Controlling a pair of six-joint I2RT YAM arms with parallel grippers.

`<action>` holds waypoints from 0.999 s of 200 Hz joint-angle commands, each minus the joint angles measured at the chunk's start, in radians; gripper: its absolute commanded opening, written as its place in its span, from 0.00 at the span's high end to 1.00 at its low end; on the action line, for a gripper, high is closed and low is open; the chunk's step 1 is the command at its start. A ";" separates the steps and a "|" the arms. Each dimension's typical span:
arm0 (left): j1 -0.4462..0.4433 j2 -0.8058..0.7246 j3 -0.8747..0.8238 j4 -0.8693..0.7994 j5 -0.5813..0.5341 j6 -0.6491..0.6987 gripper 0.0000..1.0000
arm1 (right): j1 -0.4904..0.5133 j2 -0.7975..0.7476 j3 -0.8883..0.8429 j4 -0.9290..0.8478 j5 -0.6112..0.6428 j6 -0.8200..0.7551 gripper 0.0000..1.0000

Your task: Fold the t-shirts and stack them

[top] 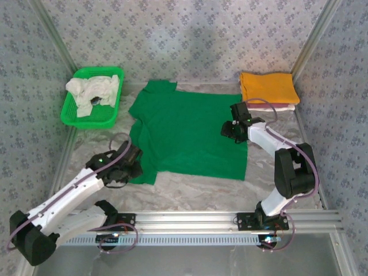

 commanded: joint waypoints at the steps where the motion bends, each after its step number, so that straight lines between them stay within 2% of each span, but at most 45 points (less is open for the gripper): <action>1: 0.103 0.025 0.073 0.131 -0.049 0.139 0.61 | -0.008 -0.006 0.028 -0.055 0.005 -0.003 0.45; 15: 0.254 0.138 0.083 0.274 0.127 0.236 0.71 | -0.009 -0.009 0.031 -0.063 0.008 -0.001 0.45; 22: 0.292 0.211 0.104 0.345 0.151 0.273 0.72 | -0.010 -0.009 0.034 -0.068 0.011 0.002 0.45; 46: 0.319 0.462 0.213 0.496 0.171 0.429 0.76 | -0.017 0.010 0.046 -0.091 0.007 0.022 0.49; 60: 0.345 0.609 0.304 0.537 0.233 0.473 0.80 | -0.028 0.042 0.067 -0.110 -0.007 0.036 0.57; 75: 0.362 0.739 0.380 0.559 0.236 0.489 0.83 | -0.043 0.074 0.079 -0.103 -0.019 0.047 0.69; 86: 0.384 0.808 0.415 0.560 0.238 0.477 0.85 | -0.051 0.100 0.089 -0.096 -0.021 0.056 0.71; 127: 0.477 0.943 0.389 0.608 0.246 0.416 0.88 | -0.086 0.222 0.155 -0.102 -0.017 0.079 0.71; 164: 0.546 0.955 0.305 0.619 0.240 0.396 0.88 | -0.124 0.341 0.259 -0.150 -0.023 0.075 0.70; 200: 0.577 0.912 0.209 0.596 0.217 0.370 0.89 | -0.157 0.419 0.340 -0.190 -0.014 0.071 0.67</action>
